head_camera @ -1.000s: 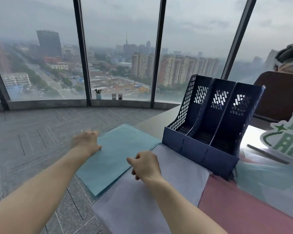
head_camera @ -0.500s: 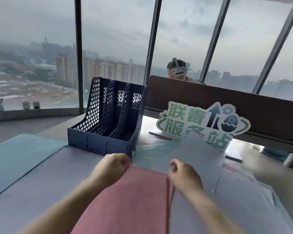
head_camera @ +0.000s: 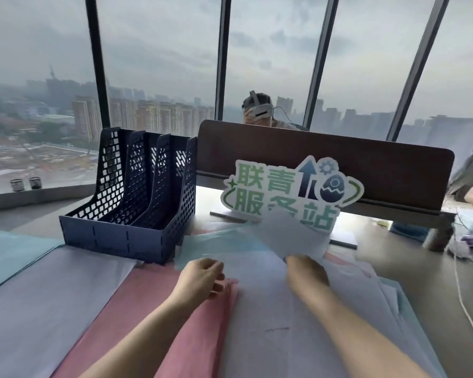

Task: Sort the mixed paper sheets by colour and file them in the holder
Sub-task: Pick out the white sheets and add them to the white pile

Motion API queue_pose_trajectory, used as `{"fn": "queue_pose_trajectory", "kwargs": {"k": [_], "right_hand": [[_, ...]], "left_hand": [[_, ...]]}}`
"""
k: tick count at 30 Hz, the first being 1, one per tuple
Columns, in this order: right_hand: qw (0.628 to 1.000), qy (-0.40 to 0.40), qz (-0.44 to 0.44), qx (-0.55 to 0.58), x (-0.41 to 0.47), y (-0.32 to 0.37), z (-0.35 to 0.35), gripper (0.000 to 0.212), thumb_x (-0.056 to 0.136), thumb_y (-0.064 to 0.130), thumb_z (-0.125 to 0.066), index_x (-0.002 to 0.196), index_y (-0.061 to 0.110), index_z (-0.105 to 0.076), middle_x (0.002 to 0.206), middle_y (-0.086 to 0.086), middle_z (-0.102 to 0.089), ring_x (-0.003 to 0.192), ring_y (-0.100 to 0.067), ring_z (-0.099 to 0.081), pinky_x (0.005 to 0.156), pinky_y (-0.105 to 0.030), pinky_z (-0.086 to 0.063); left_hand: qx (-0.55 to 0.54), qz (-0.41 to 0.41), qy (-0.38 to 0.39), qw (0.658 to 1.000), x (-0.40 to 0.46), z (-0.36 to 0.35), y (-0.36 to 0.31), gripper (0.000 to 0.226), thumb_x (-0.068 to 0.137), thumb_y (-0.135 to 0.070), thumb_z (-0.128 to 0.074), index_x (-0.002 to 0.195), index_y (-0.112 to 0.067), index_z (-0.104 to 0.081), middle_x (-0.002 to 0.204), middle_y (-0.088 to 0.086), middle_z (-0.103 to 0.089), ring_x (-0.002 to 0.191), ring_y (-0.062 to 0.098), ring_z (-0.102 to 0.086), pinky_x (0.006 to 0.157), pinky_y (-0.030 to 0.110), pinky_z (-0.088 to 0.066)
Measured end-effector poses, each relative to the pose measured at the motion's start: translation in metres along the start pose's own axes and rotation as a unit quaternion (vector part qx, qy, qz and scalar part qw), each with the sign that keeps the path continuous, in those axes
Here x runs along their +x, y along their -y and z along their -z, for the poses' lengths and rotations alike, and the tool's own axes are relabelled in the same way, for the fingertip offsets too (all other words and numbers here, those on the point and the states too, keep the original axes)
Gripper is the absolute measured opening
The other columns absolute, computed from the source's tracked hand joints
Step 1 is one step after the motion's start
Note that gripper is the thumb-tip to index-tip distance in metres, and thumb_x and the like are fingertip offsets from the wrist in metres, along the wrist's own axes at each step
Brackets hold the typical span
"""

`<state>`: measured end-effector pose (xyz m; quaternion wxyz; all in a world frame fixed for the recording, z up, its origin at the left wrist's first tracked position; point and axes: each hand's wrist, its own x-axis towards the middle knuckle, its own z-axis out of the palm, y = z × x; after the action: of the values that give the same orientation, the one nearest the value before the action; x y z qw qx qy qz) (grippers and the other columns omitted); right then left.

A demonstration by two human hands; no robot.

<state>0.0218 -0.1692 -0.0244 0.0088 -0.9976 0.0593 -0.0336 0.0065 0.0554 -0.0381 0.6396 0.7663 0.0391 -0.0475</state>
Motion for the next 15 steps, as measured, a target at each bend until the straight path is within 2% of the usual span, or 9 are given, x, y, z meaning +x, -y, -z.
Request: {"fn": "queue_pose_trajectory", "kwargs": {"k": [2,5,7,8,10,11,13,14,15], "right_hand": [[0.998,-0.03,0.045,0.042,-0.014,-0.009,0.006,0.04,0.099,0.015,-0.039,0.13,0.031,-0.057,0.134,-0.009,-0.059,0.118,-0.033,-0.058,0.092,-0.036,-0.048],[0.983,0.002,0.18,0.022,-0.049,-0.009,0.014,0.048,0.1,0.017,-0.038,0.138,0.043,-0.049,0.142,0.005,-0.053,0.125,-0.026,-0.054,0.096,-0.033,-0.045],[0.966,0.039,0.257,0.002,-0.072,-0.004,0.012,0.052,0.097,0.015,-0.039,0.14,0.044,-0.045,0.144,0.013,-0.049,0.13,-0.021,-0.048,0.097,-0.033,-0.045],[0.957,0.067,0.284,0.007,-0.08,0.0,0.009,0.052,0.097,0.018,-0.041,0.142,0.044,-0.042,0.147,0.016,-0.045,0.133,-0.018,-0.044,0.1,-0.033,-0.043],[0.953,0.141,0.266,0.039,-0.088,-0.001,0.006,0.056,0.095,0.033,-0.05,0.147,0.044,-0.033,0.153,0.016,-0.038,0.139,-0.014,-0.036,0.11,-0.031,-0.037],[0.957,0.163,0.232,0.052,-0.087,-0.004,0.007,0.062,0.092,0.04,-0.053,0.15,0.042,-0.029,0.155,0.014,-0.034,0.142,-0.015,-0.034,0.114,-0.032,-0.032],[0.97,0.162,0.175,0.049,-0.079,-0.014,0.008,0.063,0.09,0.043,-0.054,0.149,0.038,-0.032,0.156,0.01,-0.033,0.142,-0.02,-0.033,0.116,-0.035,-0.03],[0.972,0.16,0.164,0.047,-0.076,-0.017,0.009,0.056,0.092,0.042,-0.052,0.147,0.038,-0.038,0.154,0.009,-0.035,0.141,-0.021,-0.035,0.114,-0.035,-0.032],[0.971,0.167,0.168,0.043,-0.076,-0.016,0.009,0.05,0.094,0.042,-0.051,0.144,0.038,-0.043,0.152,0.008,-0.038,0.139,-0.022,-0.038,0.112,-0.035,-0.034]], "left_hand": [[-0.121,0.078,0.005,0.99,0.002,0.009,-0.005,0.041,0.099,-0.045,-0.047,0.108,-0.007,-0.059,0.105,0.016,-0.067,0.083,0.031,-0.068,0.069,0.035,-0.054],[-0.231,0.168,0.036,0.958,0.013,0.027,-0.004,0.069,0.089,-0.068,-0.046,0.114,-0.004,-0.051,0.115,0.023,-0.063,0.1,0.04,-0.066,0.076,0.045,-0.057],[-0.22,0.174,0.089,0.956,0.015,0.031,-0.001,0.069,0.081,-0.062,-0.062,0.107,0.002,-0.056,0.106,0.023,-0.067,0.089,0.037,-0.069,0.069,0.04,-0.057],[-0.188,0.153,0.115,0.963,0.011,0.033,0.0,0.057,0.075,-0.047,-0.074,0.1,0.003,-0.063,0.096,0.022,-0.068,0.077,0.033,-0.068,0.065,0.036,-0.054],[-0.115,0.099,0.115,0.982,0.001,0.031,0.001,0.029,0.06,-0.013,-0.072,0.082,0.006,-0.073,0.078,0.021,-0.065,0.06,0.027,-0.062,0.058,0.031,-0.05],[-0.091,0.081,0.077,0.99,-0.002,0.032,0.002,0.028,0.059,-0.007,-0.07,0.083,0.008,-0.073,0.075,0.021,-0.065,0.057,0.026,-0.062,0.056,0.03,-0.05],[-0.104,0.08,0.022,0.991,-0.005,0.036,0.005,0.03,0.074,-0.01,-0.071,0.097,0.008,-0.07,0.077,0.02,-0.068,0.056,0.026,-0.065,0.053,0.03,-0.053],[-0.13,0.097,0.016,0.987,-0.007,0.039,0.004,0.032,0.087,-0.023,-0.064,0.102,0.005,-0.068,0.081,0.019,-0.07,0.061,0.029,-0.068,0.056,0.033,-0.055],[-0.153,0.127,0.015,0.98,-0.008,0.044,0.004,0.044,0.096,-0.04,-0.053,0.104,0.002,-0.066,0.087,0.021,-0.071,0.069,0.033,-0.07,0.06,0.036,-0.056]]}}
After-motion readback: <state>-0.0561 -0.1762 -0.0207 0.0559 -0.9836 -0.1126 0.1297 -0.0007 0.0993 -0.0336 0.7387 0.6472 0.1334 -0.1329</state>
